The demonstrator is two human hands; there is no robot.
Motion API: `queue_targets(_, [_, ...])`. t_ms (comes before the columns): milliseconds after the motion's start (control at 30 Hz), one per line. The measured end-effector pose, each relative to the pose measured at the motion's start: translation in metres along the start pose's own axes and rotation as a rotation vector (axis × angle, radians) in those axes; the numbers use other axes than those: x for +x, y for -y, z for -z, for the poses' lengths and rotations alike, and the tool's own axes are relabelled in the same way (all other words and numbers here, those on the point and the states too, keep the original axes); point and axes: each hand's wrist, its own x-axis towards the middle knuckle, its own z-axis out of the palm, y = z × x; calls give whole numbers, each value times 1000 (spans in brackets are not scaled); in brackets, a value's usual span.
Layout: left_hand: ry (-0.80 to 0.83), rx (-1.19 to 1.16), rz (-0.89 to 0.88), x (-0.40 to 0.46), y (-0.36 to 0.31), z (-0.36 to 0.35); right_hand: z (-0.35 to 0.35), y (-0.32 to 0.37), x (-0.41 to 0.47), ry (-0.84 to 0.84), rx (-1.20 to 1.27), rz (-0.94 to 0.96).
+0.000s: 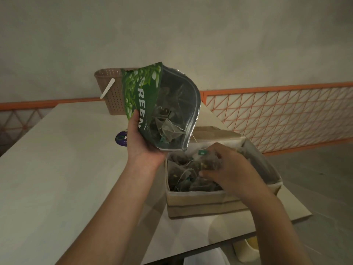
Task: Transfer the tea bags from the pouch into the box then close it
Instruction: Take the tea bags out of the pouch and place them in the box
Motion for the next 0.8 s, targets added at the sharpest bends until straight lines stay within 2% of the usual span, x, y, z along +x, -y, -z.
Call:
queue_targets(100, [15, 2, 15, 0, 2, 0, 1, -3, 8, -104, 11, 18])
queue_targets(233, [43, -10, 34, 3, 3, 1, 9, -7, 19, -498, 50, 89])
queue_targets(300, [53, -13, 33, 5, 3, 2, 14, -7, 19, -611, 99, 149])
queue_targets(333, [59, -14, 29, 6, 3, 2, 15, -7, 19, -589, 114, 160])
queue_targets(467, [63, -5, 35, 7, 4, 4, 12, -3, 11, -243, -2, 69])
queue_targets(533, [66, -1, 44, 8, 5, 5, 10, 10, 4, -311, 85, 117])
queue_targets(600, [53, 0, 40, 8, 7, 6, 10, 24, -2, -424, 279, 254])
queue_targets(667, [36, 18, 36, 7, 9, 5, 6, 34, -2, -429, 364, 333])
queue_targets(800, [27, 33, 18, 2, 11, 2, -12, 41, 9, -429, 79, 311])
